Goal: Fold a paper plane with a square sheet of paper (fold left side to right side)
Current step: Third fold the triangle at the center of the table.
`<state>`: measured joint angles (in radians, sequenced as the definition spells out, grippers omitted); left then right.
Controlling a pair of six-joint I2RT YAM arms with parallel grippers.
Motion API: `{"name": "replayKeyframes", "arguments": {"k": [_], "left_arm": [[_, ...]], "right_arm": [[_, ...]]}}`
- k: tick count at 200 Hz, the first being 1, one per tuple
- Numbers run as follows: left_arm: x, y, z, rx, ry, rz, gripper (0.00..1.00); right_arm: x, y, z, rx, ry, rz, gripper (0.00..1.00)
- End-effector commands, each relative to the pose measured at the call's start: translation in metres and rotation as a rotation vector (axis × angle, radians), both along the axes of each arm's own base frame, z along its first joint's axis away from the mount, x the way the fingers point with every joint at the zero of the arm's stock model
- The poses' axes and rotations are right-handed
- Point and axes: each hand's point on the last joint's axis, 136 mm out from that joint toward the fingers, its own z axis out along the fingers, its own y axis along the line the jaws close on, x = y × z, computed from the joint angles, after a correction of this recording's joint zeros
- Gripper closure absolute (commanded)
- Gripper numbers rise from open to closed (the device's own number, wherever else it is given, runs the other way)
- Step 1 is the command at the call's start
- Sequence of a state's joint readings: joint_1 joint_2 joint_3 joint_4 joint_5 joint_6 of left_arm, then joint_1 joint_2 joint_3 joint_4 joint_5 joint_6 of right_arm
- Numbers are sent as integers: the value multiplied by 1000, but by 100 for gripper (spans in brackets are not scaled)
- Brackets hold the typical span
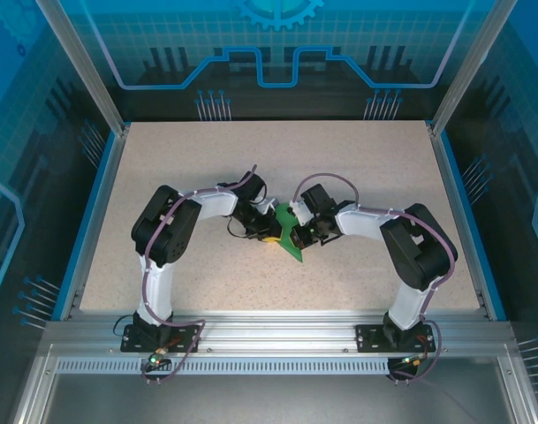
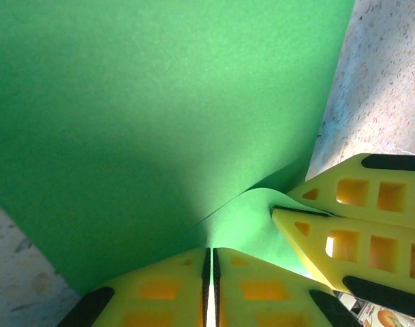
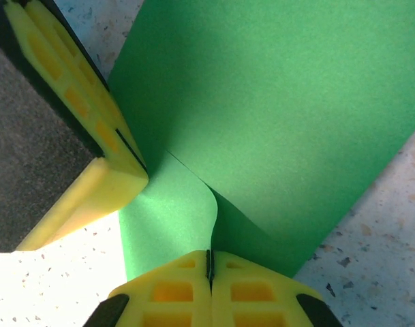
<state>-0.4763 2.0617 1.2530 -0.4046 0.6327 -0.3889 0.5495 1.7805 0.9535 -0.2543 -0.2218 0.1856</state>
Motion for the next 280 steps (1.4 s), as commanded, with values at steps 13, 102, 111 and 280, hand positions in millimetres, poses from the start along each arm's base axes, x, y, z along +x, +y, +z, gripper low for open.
{"name": "replayKeyframes", "arguments": {"k": [13,102,111,280], "left_arm": [[-20,18,-31,104,50,-10,89],[-20,20,-30,115,42,-4,99],[-20,20,-30,117,41,-4,99],[-19,22,-30,128,39,0,100]], "right_arm": [[8,-3,12,17,22,-53,84],[-6,-7,66,165,88,-125,91],[-13,-1,65,190,133,-128,96],[-34,24,1,19,326,-186,100]]}}
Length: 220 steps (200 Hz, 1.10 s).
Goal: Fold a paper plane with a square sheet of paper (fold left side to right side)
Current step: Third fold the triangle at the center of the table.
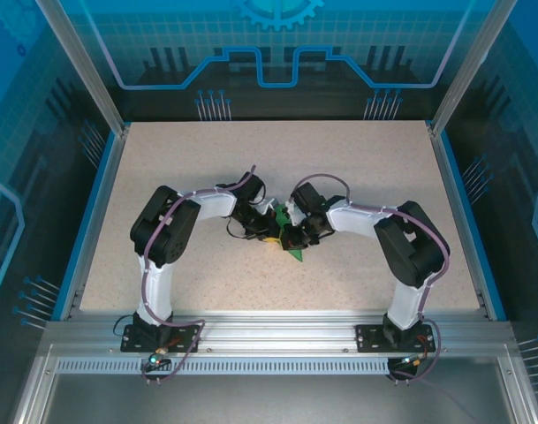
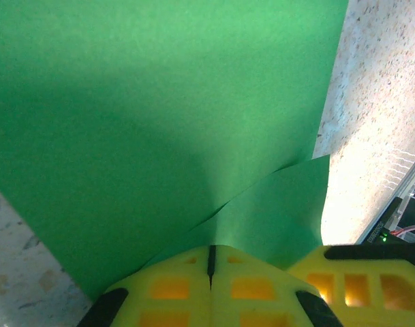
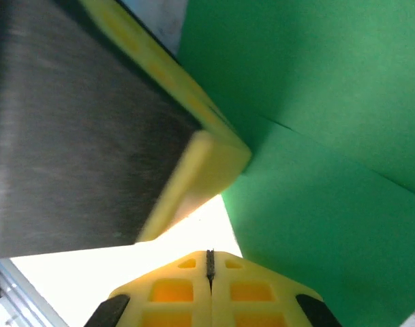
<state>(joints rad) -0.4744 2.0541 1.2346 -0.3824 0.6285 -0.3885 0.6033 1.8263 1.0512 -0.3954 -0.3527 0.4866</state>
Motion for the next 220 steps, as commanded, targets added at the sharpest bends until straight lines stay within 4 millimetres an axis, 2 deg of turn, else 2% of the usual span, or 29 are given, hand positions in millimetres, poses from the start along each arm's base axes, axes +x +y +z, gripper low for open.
{"name": "replayKeyframes", "arguments": {"k": [1,122,220], "left_arm": [[-19,21,-29,129,52,-3,100],[-17,24,-30,159,46,-11,100],[-15,25,-31,170,40,-13,100]], "right_arm": [[-5,-7,-8,-55,41,-14,100],[-27,-35,-20,-174,112,-35,100],[-57,-60,-21,-219,157,-51,100]]}}
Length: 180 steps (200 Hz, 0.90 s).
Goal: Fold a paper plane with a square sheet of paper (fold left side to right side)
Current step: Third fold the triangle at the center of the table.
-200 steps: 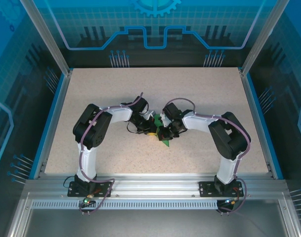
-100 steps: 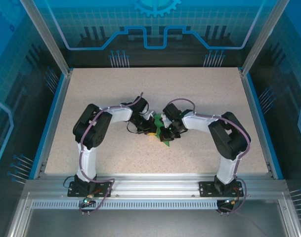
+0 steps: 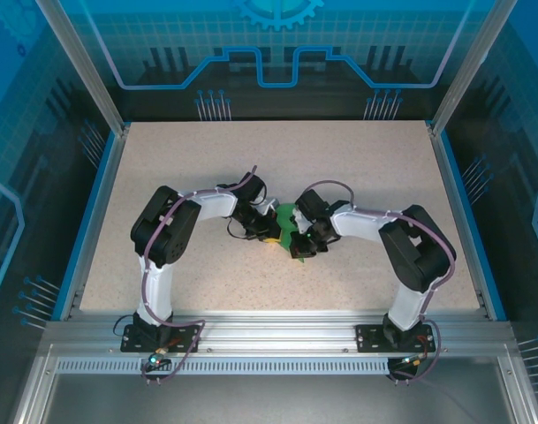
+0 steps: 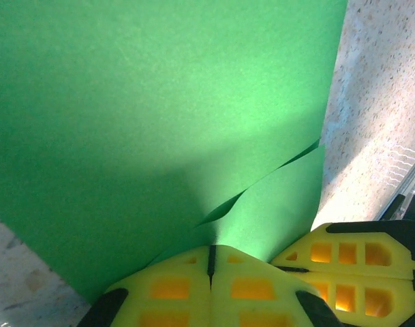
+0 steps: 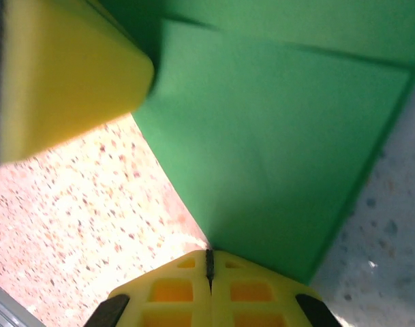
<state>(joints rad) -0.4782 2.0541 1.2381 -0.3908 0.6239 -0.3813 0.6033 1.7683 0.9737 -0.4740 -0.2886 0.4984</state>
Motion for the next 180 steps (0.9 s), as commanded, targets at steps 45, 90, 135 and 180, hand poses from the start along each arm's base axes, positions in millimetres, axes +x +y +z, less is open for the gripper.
{"name": "replayKeyframes", "arguments": {"k": [45,90,135,180], "left_arm": [[-12,25,-29,167,38,-8,100],[-12,25,-28,165,37,-6,100],[-11,22,-25,151,37,-1,100],[-11,20,-25,147,38,1,100]], "right_arm": [[-36,-45,-9,-126,111,-52,100],[-42,-55,-8,-119,119,-68,100],[-23,-20,34,84,5,-10,100],[9,0,35,112,-21,-40,100]]}}
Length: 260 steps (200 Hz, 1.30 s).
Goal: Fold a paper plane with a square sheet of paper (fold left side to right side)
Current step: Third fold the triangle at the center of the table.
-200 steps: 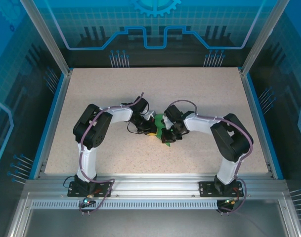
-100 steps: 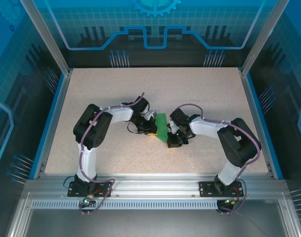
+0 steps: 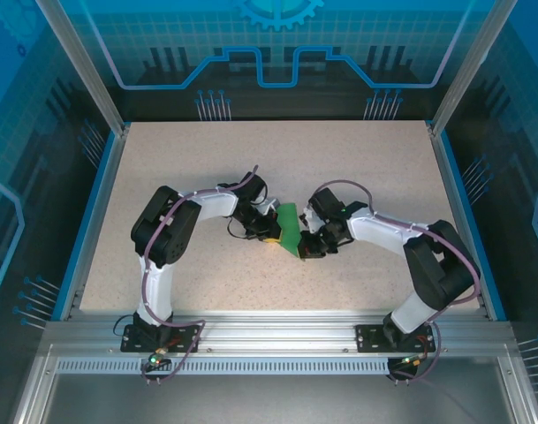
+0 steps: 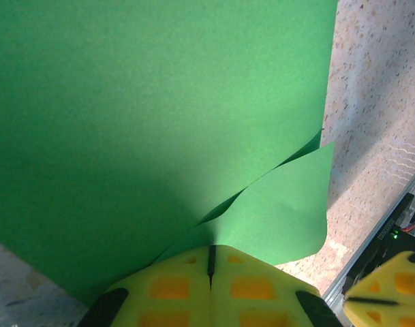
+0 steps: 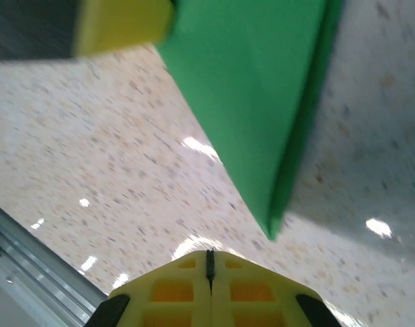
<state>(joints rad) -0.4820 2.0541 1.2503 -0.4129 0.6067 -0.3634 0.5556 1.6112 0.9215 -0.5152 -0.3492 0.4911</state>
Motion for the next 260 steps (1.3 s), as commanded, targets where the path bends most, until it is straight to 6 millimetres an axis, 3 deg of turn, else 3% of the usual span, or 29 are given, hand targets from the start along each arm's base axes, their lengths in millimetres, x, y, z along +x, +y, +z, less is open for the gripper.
{"name": "replayKeyframes", "arguments": {"k": [1,35,90,121,178,221,260], "left_arm": [[-10,20,-25,130,47,16,100],[-11,19,-25,126,47,15,100],[-8,15,-15,104,20,12,100],[-2,9,8,63,-55,5,92],[-16,-15,47,-46,-185,-75,92],[-29,-28,35,-38,-140,-121,94],[-27,-33,24,-32,-119,-130,95]], "right_arm": [[16,11,-1,28,4,-14,100],[25,14,-17,4,27,-36,100],[13,-7,-48,-107,115,-72,100],[5,-21,-60,-139,154,-98,100],[2,-24,-64,-130,162,-93,100],[2,-22,-65,-124,164,-89,100],[2,-22,-65,-121,167,-88,100]]}}
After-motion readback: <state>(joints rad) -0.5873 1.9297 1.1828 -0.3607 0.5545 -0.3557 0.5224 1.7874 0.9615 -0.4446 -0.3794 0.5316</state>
